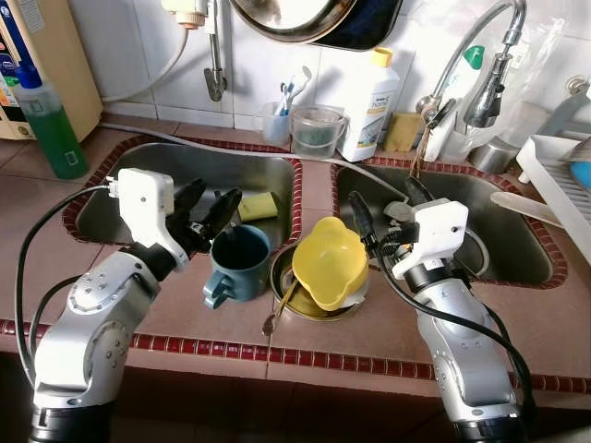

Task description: Kitchen organization

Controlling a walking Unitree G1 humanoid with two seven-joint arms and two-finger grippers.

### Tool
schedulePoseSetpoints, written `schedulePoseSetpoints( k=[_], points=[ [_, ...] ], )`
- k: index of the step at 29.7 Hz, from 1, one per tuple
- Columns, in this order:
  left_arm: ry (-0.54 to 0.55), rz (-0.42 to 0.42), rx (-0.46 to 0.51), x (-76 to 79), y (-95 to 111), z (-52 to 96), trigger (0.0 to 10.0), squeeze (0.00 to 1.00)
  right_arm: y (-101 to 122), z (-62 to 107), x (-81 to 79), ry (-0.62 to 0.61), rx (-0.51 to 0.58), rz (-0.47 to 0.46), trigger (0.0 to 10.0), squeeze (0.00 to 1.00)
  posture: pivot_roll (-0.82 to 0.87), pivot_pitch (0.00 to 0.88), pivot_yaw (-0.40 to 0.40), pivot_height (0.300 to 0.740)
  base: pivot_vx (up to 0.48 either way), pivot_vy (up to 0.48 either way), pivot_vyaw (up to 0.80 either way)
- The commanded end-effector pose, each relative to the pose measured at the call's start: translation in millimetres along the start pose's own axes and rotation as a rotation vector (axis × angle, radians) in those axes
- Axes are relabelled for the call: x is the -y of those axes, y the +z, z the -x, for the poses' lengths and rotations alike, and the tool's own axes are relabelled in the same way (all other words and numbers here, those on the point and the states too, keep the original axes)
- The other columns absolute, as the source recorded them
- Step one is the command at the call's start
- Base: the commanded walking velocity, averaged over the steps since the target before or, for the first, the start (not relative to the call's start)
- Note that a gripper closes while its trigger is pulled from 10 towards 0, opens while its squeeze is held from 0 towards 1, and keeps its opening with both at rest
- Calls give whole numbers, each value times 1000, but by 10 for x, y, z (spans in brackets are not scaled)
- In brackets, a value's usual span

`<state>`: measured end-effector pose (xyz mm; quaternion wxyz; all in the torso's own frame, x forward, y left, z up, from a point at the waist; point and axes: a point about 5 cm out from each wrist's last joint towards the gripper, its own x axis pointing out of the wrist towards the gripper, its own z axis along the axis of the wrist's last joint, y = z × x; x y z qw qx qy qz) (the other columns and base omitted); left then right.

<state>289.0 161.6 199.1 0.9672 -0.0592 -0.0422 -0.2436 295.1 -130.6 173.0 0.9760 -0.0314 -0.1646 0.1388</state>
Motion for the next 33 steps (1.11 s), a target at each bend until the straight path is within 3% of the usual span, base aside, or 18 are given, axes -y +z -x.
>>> schedulePoseSetpoints(
  k=[1, 18, 33],
  points=[
    [-19, -13, -7, 56, -11, -44, 10000, 0, 33, -5, 38, -9, 10, 7, 10000, 0, -138, 15, -58, 740, 0, 0, 0],
    [-26, -10, -37, 125, -102, -128, 10000, 0, 30, 40, 42, -30, 6, 8, 10000, 0, -159, 16, -39, 740, 0, 0, 0],
    [13, -69, -94, 217, -196, -217, 10000, 0, 35, 92, 40, -34, 2, 13, 10000, 0, -180, 10, -26, 740, 0, 0, 0]
  ],
)
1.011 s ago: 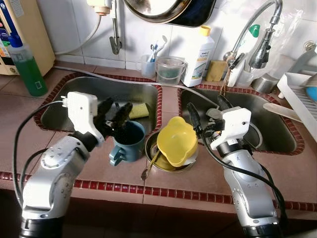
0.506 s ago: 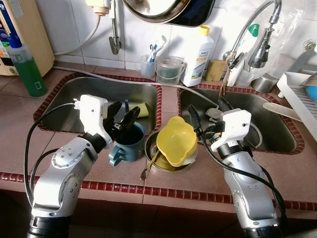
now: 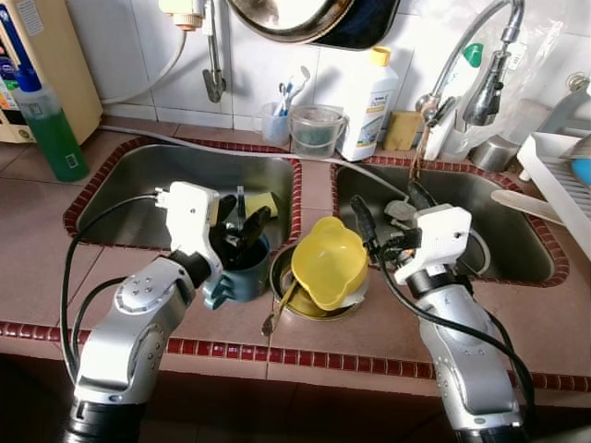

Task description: Kitchen organization

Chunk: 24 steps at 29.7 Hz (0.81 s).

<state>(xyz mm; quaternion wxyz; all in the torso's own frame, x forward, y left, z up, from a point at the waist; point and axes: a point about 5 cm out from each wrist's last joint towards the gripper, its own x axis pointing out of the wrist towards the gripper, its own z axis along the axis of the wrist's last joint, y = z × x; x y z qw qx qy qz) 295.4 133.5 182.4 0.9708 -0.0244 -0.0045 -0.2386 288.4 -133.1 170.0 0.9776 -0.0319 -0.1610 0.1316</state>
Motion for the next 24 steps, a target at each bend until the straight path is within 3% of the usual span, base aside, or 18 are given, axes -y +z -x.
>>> schedulePoseSetpoints(
  k=[1, 11, 18, 24],
  points=[
    [5, -22, -5, 18, 15, -49, 10000, 0, 42, 17, 37, -20, 10, 10, 10000, 0, -180, 10, -26, 740, 0, 0, 0],
    [103, -78, -37, 5, -13, -95, 10000, 0, 50, 35, 41, -23, 6, 10, 10000, 0, -184, 15, -27, 740, 0, 0, 0],
    [114, -92, -45, 50, -19, -122, 10000, 0, 57, 30, 35, -25, 6, 5, 10000, 0, -182, 25, -29, 740, 0, 0, 0],
    [106, -121, -61, 104, -39, -158, 10000, 0, 27, 79, -100, 50, -32, -45, 10000, 0, -180, 34, -29, 740, 0, 0, 0]
  ],
)
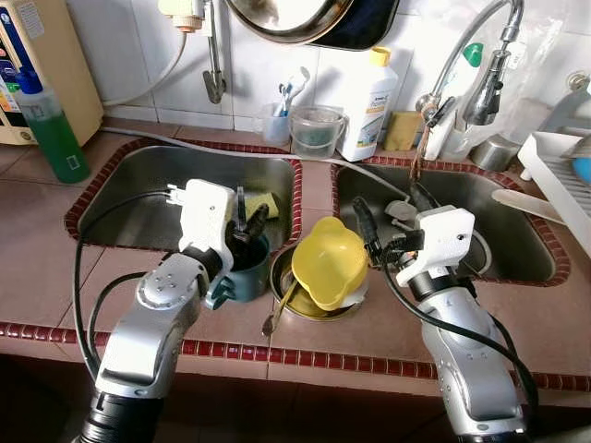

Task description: Kitchen organization

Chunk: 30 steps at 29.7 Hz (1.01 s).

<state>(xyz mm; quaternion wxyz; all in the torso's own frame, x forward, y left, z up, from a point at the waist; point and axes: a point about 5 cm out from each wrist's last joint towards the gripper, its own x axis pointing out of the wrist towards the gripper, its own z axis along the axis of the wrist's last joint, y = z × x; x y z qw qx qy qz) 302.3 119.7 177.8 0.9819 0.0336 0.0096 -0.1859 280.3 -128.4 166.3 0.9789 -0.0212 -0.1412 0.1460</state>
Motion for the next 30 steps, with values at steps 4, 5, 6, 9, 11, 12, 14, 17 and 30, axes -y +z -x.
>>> schedulePoseSetpoints(
  k=[4, 5, 6, 9, 11, 12, 14, 17, 30],
  points=[
    [-2, -18, -3, 27, 40, -64, 10000, 0, -28, 124, -258, 184, -57, -60, 10000, 0, -184, 40, -29, 740, 0, 0, 0],
    [-1, -19, -2, 27, 43, -67, 10000, 0, -39, 144, -285, 205, -67, -63, 10000, 0, -184, 40, -29, 740, 0, 0, 0],
    [-1, -19, -2, 27, 45, -71, 10000, 0, -49, 165, -309, 221, -75, -76, 10000, 0, -184, 40, -29, 740, 0, 0, 0],
    [2, -25, 0, 26, 54, -82, 10000, 0, -60, 225, -369, 260, -87, -80, 10000, 0, -189, 44, -28, 740, 0, 0, 0],
    [8, -25, 4, 21, 62, -102, 10000, 0, -58, 261, -388, 273, -97, -82, 10000, 0, -192, 45, -26, 740, 0, 0, 0],
    [9, -26, 5, 19, 64, -103, 10000, 0, -56, 266, -390, 275, -100, -85, 10000, 0, -195, 47, -25, 740, 0, 0, 0],
    [8, -37, 1, 19, 65, -113, 10000, 0, -50, 270, -386, 276, -104, -80, 10000, 0, -195, 47, -25, 740, 0, 0, 0],
    [-21, -31, -3, 26, 55, -119, 8196, 0, -44, 268, -377, 272, -107, -80, 10000, 0, -196, 49, -24, 740, 0, 0, 0],
    [-68, 82, 46, -81, 102, -82, 0, 0, -43, 336, -481, 341, -127, -110, 10000, 0, -189, 52, -23, 740, 0, 0, 0]
  ],
)
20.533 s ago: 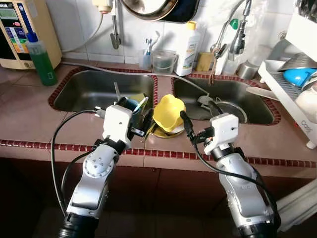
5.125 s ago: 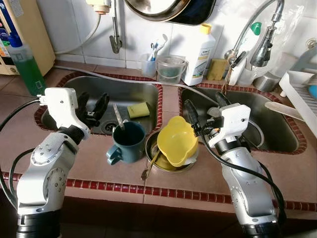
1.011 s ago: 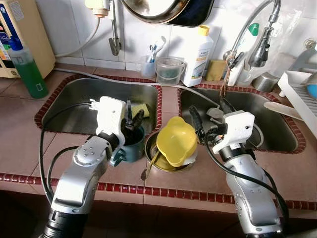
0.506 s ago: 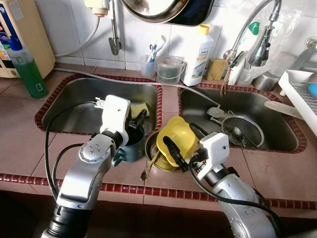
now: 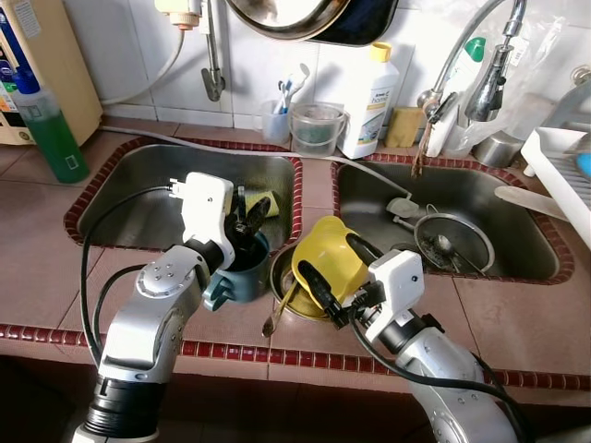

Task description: Kitchen organization

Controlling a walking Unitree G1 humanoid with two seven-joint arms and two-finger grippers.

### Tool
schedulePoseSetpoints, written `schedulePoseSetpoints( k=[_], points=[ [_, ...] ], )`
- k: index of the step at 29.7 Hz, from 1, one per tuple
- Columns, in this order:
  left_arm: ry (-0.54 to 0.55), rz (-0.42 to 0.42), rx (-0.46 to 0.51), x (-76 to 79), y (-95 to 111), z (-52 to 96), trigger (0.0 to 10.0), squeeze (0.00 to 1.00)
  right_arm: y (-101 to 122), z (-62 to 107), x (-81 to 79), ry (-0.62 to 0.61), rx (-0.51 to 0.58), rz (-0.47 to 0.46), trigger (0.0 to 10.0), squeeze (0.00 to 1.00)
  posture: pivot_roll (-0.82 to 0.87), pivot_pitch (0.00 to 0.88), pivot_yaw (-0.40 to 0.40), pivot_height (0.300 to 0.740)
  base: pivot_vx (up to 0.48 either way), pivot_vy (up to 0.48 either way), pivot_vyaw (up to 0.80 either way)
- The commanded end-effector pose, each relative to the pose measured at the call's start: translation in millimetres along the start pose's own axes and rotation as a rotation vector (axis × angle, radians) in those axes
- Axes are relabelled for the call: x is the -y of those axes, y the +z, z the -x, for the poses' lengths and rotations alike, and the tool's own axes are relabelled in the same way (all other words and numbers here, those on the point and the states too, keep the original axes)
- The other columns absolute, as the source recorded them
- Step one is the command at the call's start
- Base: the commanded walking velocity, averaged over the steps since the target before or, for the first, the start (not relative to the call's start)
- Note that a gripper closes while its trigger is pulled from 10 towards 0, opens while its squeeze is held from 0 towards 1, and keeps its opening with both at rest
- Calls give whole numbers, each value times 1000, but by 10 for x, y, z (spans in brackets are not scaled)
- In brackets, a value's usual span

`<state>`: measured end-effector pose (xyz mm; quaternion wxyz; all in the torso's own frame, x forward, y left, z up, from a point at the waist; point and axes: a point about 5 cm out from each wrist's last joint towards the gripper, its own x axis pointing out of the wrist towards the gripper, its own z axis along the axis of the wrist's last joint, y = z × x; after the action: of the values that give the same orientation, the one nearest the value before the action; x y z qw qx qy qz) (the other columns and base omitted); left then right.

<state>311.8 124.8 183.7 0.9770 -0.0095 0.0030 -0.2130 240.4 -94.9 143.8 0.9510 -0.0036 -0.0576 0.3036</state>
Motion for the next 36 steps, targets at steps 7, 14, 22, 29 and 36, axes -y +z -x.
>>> schedulePoseSetpoints(
  k=[7, 14, 22, 29, 36],
  points=[
    [-20, -1, 15, 2, 46, -10, 0, 0, 57, 11, -69, 47, 16, -10, 10000, 0, -184, 52, -26, 740, 0, 0, 0],
    [-25, -20, 17, 3, 57, -4, 0, 0, 64, 4, -81, 61, 24, -10, 10000, 0, -180, 48, -26, 740, 0, 0, 0],
    [-37, -29, 23, 11, 85, 3, 0, 0, 55, -15, -97, 74, 27, -19, 10000, 0, -169, 38, -28, 740, 0, 0, 0],
    [-33, -30, 38, -8, 131, -1, 0, 0, 59, -46, -97, 84, 35, -16, 10000, 0, -158, 22, -32, 740, 0, 0, 0],
    [-26, -51, 64, -61, 241, 4, 0, 0, 52, -65, -96, 90, 38, -13, 10000, 0, -149, 7, -34, 740, 0, 0, 0]
  ],
)
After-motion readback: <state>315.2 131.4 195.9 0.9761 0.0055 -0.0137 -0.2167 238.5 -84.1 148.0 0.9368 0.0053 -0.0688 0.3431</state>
